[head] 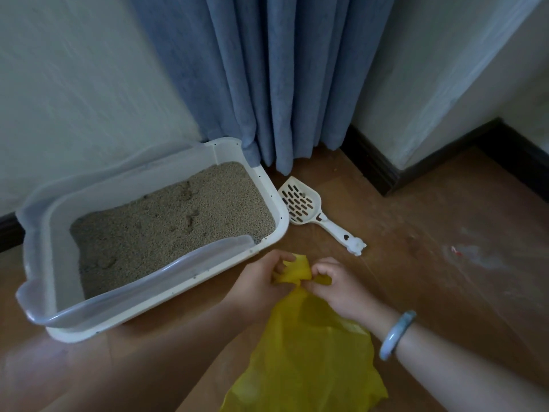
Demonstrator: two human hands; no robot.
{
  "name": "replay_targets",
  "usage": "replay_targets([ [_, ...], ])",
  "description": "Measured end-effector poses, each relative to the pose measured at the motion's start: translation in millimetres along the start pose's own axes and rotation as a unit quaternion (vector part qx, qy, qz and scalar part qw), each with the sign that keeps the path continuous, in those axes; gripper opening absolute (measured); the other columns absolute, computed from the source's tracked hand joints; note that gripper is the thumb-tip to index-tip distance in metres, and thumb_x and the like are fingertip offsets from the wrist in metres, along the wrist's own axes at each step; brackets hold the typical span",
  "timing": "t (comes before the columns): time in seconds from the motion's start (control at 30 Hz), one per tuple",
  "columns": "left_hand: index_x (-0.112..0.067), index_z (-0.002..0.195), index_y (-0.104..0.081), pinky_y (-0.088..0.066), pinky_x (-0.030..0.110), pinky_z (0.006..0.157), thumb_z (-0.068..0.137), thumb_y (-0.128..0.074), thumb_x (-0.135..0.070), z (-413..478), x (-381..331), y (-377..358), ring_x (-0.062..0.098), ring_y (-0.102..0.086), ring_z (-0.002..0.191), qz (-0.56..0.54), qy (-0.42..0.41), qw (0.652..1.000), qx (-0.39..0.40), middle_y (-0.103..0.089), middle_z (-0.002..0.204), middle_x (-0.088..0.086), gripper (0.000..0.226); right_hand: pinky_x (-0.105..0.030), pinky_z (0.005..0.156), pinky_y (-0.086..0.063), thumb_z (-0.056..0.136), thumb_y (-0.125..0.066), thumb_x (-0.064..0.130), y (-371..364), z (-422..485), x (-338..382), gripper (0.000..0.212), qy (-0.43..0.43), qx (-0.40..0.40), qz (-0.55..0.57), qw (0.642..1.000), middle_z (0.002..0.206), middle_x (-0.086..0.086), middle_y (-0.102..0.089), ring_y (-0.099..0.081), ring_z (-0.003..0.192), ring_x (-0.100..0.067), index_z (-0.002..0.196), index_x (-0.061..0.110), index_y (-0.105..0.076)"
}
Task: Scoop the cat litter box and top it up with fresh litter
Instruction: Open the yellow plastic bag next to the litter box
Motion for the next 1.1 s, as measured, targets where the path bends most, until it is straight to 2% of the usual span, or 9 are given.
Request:
replay_targets([
  [0.13, -0.031, 0.086, -0.058, -0.041, 0.012, 0.065, 0.078, -0.071, -0.009, 1.9, 4.2, 10.9, 0.001, -0.054, 0.073, 0.036, 0.033, 0.998, -0.034, -0.059, 0.079, -0.011, 0.027, -0.019, 0.072, -0.038, 0.083, -0.070, 0.018, 10.3, -3.8, -5.8, 0.026, -0.015, 0.004, -0.018, 1.000, 0.083, 0.008, -0.050, -0.048, 0.076, -0.003, 0.067, 0.024, -0.051],
  [0.27, -0.032, 0.070, -0.057, -0.037, 0.024, 0.054, 0.078, -0.066, -0.018, -0.4, 9.7, 15.0, 0.002, -0.052, 0.061, 0.151, 0.037, 0.987, -0.038, -0.060, 0.065, -0.008, 0.018, -0.034, 0.077, -0.048, 0.085, -0.066, 0.012, 9.1, -7.8, -0.9, 0.020, -0.019, -0.001, 0.030, 0.999, 0.079, 0.003, -0.061, -0.058, 0.077, -0.013, 0.075, 0.024, -0.054],
  [0.47, -0.020, 0.081, -0.053, -0.041, 0.025, 0.057, 0.087, -0.057, -0.015, -1.5, 5.6, 1.4, 0.010, -0.049, 0.063, -0.131, 0.141, 0.980, -0.049, -0.055, 0.070, -0.004, 0.010, -0.030, 0.053, -0.031, 0.086, -0.049, -0.006, -2.0, -6.8, 13.3, 0.040, -0.001, -0.021, 0.070, 0.997, 0.061, 0.003, -0.041, -0.037, 0.057, -0.013, 0.071, 0.029, -0.037],
  [0.63, -0.019, 0.086, -0.056, -0.042, 0.023, 0.048, 0.090, -0.056, -0.014, -1.6, 2.2, 4.3, 0.010, -0.052, 0.054, -0.233, 0.206, 0.947, -0.080, -0.057, 0.065, -0.001, 0.006, -0.024, 0.047, -0.027, 0.081, -0.042, -0.014, 1.2, -4.6, 15.5, 0.048, 0.005, -0.026, 0.037, 0.999, 0.058, 0.009, -0.039, -0.030, 0.050, -0.007, 0.060, 0.030, -0.040],
  [0.73, -0.018, 0.088, -0.058, -0.047, 0.026, 0.056, 0.084, -0.068, -0.020, -2.8, 5.9, 4.6, 0.012, -0.056, 0.061, -0.221, 0.187, 0.955, -0.062, -0.060, 0.069, -0.001, 0.012, -0.019, 0.046, -0.030, 0.083, -0.040, -0.014, 4.7, -6.0, 16.2, 0.046, -0.020, -0.025, 0.068, 0.997, 0.062, 0.010, -0.050, -0.037, 0.046, -0.004, 0.064, 0.026, -0.052],
  [0.83, -0.017, 0.089, -0.058, -0.047, 0.029, 0.061, 0.072, -0.080, -0.032, -3.9, 11.2, 4.1, 0.011, -0.056, 0.063, -0.175, 0.154, 0.972, -0.033, -0.060, 0.072, -0.002, 0.031, -0.031, 0.060, -0.033, 0.087, -0.046, -0.004, 8.3, -6.8, 16.7, 0.031, -0.060, -0.051, 0.166, 0.983, 0.071, -0.007, -0.050, -0.041, 0.064, -0.020, 0.071, 0.020, -0.058],
  [0.9, -0.020, 0.090, -0.059, -0.048, 0.030, 0.063, 0.066, -0.080, -0.039, -4.7, 12.9, 4.6, 0.009, -0.057, 0.065, -0.132, 0.127, 0.983, -0.017, -0.061, 0.073, -0.004, 0.037, -0.032, 0.065, -0.034, 0.087, -0.059, 0.009, 8.3, -7.9, 18.0, 0.017, -0.071, -0.046, 0.185, 0.979, 0.075, -0.003, -0.048, -0.042, 0.073, -0.019, 0.076, 0.021, -0.054],
  [1.0, -0.025, 0.083, -0.063, -0.046, 0.029, 0.062, 0.075, -0.077, -0.035, -4.9, 16.7, 4.5, 0.007, -0.055, 0.061, -0.056, 0.084, 0.995, -0.004, -0.061, 0.068, -0.007, 0.019, -0.030, 0.066, -0.037, 0.075, -0.075, 0.020, 5.1, -8.6, 17.6, 0.037, -0.031, -0.014, 0.045, 0.998, 0.080, 0.009, -0.042, -0.042, 0.074, -0.010, 0.081, 0.028, -0.039],
  [1.1, -0.018, 0.073, -0.062, -0.039, 0.030, 0.058, 0.081, -0.072, -0.033, -5.2, 18.5, 8.0, 0.007, -0.047, 0.055, -0.013, 0.065, 0.998, 0.005, -0.054, 0.061, -0.005, 0.020, -0.036, 0.075, -0.043, 0.072, -0.069, 0.008, 5.7, -8.2, 15.0, 0.043, 0.058, 0.010, -0.151, 0.987, 0.095, 0.009, -0.039, -0.046, 0.086, -0.015, 0.086, 0.030, -0.035],
])
Point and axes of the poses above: each hand's wrist, its own z-axis towards the middle knuckle, its own y-axis out of the back of the hand, x = y × z, the point moved 2 cm from there along z, towards the middle knuckle
